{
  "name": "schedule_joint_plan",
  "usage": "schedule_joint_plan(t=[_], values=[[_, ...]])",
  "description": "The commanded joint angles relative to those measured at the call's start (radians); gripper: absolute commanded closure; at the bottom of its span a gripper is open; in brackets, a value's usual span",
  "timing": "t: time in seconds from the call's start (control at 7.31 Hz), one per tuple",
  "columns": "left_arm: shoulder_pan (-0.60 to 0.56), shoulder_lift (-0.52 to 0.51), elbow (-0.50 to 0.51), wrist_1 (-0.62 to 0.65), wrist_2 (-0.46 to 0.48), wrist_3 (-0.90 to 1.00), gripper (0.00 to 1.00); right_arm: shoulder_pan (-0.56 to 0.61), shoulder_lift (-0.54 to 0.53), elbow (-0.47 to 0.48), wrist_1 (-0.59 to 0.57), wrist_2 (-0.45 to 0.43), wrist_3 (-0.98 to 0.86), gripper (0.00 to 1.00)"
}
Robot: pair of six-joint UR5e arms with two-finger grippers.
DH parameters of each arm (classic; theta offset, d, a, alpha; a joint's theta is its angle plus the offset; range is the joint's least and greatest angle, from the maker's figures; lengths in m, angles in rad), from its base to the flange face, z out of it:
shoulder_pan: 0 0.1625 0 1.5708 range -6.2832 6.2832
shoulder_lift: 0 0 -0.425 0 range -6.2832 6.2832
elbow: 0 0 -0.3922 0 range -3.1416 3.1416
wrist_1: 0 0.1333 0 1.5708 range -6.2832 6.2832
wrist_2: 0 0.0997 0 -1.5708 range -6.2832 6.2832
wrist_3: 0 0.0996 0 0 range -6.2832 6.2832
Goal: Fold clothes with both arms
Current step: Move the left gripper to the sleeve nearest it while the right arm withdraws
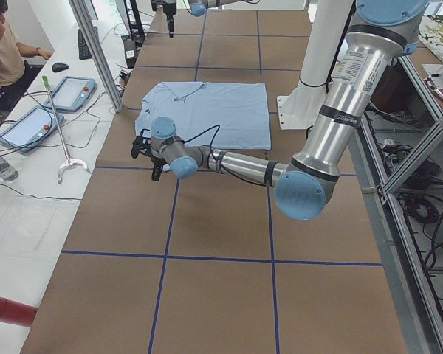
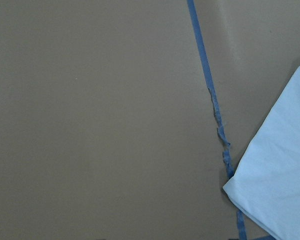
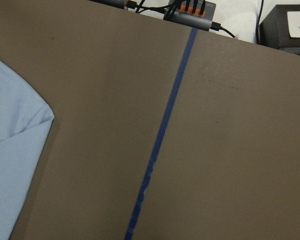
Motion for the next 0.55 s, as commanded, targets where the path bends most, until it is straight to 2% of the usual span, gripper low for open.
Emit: schedule_joint_plan(t=[0.0,0.14,0.41], values=[[0.105,-0.062,0.089,-0.082,0.119,-0.183,0.38,0.039,-0.039,0.008,0.003,0.029,-0.06,0.0],[0.151,-0.074,0.106,-0.082,0.166,-0.198,0.4,0.039,-0.041,0.009,0.003,0.027,-0.06,0.0],[0.16,-0.097,0.138,-0.085,0.173,-0.201,0.56,0.038,-0.042,0.008,0.003,0.025,-0.06,0.0]])
